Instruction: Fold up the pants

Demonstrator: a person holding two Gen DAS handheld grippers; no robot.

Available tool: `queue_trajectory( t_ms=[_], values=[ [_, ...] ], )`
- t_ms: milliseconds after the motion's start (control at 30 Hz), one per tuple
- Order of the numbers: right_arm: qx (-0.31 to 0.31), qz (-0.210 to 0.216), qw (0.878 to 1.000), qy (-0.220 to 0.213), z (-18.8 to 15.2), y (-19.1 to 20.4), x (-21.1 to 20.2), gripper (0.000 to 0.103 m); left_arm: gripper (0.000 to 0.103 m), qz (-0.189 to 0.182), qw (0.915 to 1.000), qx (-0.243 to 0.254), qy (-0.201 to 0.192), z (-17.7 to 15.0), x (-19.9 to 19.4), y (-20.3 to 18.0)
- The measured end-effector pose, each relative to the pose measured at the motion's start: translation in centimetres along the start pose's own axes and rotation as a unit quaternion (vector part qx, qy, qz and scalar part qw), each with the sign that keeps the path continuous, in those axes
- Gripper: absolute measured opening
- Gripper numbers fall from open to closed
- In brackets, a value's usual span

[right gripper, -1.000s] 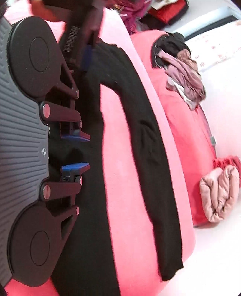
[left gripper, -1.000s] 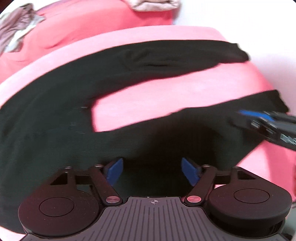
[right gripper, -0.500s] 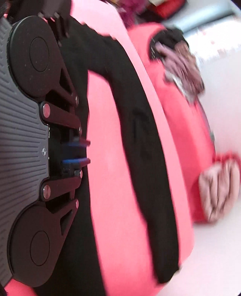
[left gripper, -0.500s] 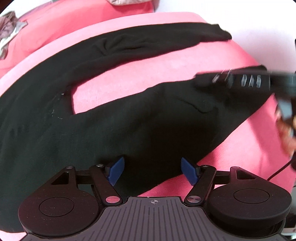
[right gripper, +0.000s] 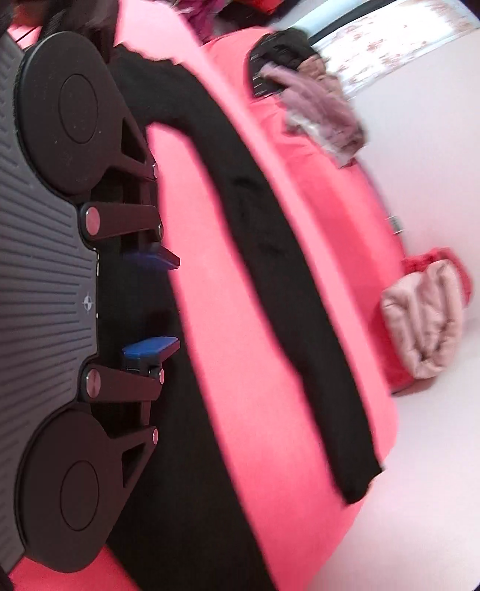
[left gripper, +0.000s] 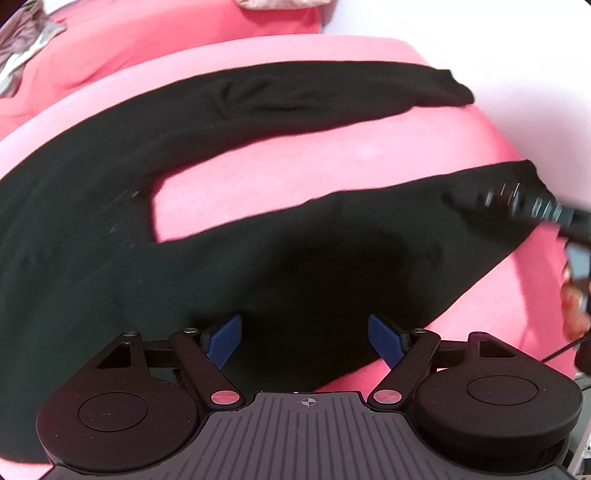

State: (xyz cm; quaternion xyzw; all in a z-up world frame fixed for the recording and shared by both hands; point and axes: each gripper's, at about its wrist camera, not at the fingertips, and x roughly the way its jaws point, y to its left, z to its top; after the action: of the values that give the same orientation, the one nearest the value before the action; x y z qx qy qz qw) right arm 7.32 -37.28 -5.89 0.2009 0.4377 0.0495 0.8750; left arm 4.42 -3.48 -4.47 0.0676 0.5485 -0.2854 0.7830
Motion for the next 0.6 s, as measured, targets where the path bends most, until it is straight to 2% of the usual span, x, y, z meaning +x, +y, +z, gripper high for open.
queue_trajectory(
  t_ms=[100, 167, 233, 267, 300, 333, 367, 433, 467, 533, 567, 600],
  values=[
    [0.006, -0.007, 1.000, -0.009, -1.2, -2.7, -0.7, 0.042, 0.103, 0.009, 0.9998, 0.009, 0.016, 0.4, 1.6, -0.2],
    [0.024, -0.014, 0.999, -0.021, -0.5, -4.7, -1.0, 0.036, 0.103, 0.017, 0.9993, 0.031, 0.011, 0.2, 1.6, -0.3],
    [0.041, -0.029, 0.998, -0.034, 0.5, -7.0, -1.3, 0.034, 0.103, 0.022, 0.9986, 0.046, 0.018, -0.1, 1.2, -0.4],
    [0.046, -0.052, 0.997, -0.041, 0.8, -8.0, -1.7, 0.046, 0.103, 0.024, 0.9982, 0.051, 0.023, 0.0, 1.1, -0.5],
    [0.051, -0.100, 0.992, -0.050, 1.3, -8.8, -2.2, 0.060, 0.103, 0.022, 0.9981, 0.052, 0.026, 0.3, 0.9, -0.6],
    [0.064, -0.126, 0.988, -0.065, 1.9, -9.6, -2.8, 0.063, 0.103, 0.015, 0.9984, 0.049, 0.024, 0.6, 0.6, -0.5],
    [0.083, -0.121, 0.986, -0.083, 2.2, -10.3, -3.6, 0.065, 0.103, 0.007, 0.9988, 0.045, 0.019, 0.9, 0.0, -0.4],
    [0.118, -0.084, 0.984, -0.106, 3.2, -11.0, -4.6, 0.065, 0.103, -0.003, 0.9992, 0.041, 0.002, 1.9, -1.1, 0.0],
    [0.110, -0.082, 0.985, -0.106, 3.6, -10.6, -4.5, 0.064, 0.103, -0.008, 0.9991, 0.041, -0.008, 2.4, -1.6, 0.1],
    [0.044, -0.078, 0.992, -0.089, 4.8, -7.9, -3.3, 0.064, 0.103, -0.009, 0.9986, 0.044, -0.029, 4.0, -2.3, 0.6],
    [0.010, -0.071, 0.994, -0.081, 5.3, -6.6, -2.4, 0.059, 0.103, -0.005, 0.9983, 0.045, -0.038, 4.9, -2.3, 0.9],
    [-0.026, -0.058, 0.995, -0.073, 5.6, -4.9, -1.4, 0.050, 0.103, 0.001, 0.9979, 0.046, -0.045, 5.9, -2.2, 1.4]
  ],
)
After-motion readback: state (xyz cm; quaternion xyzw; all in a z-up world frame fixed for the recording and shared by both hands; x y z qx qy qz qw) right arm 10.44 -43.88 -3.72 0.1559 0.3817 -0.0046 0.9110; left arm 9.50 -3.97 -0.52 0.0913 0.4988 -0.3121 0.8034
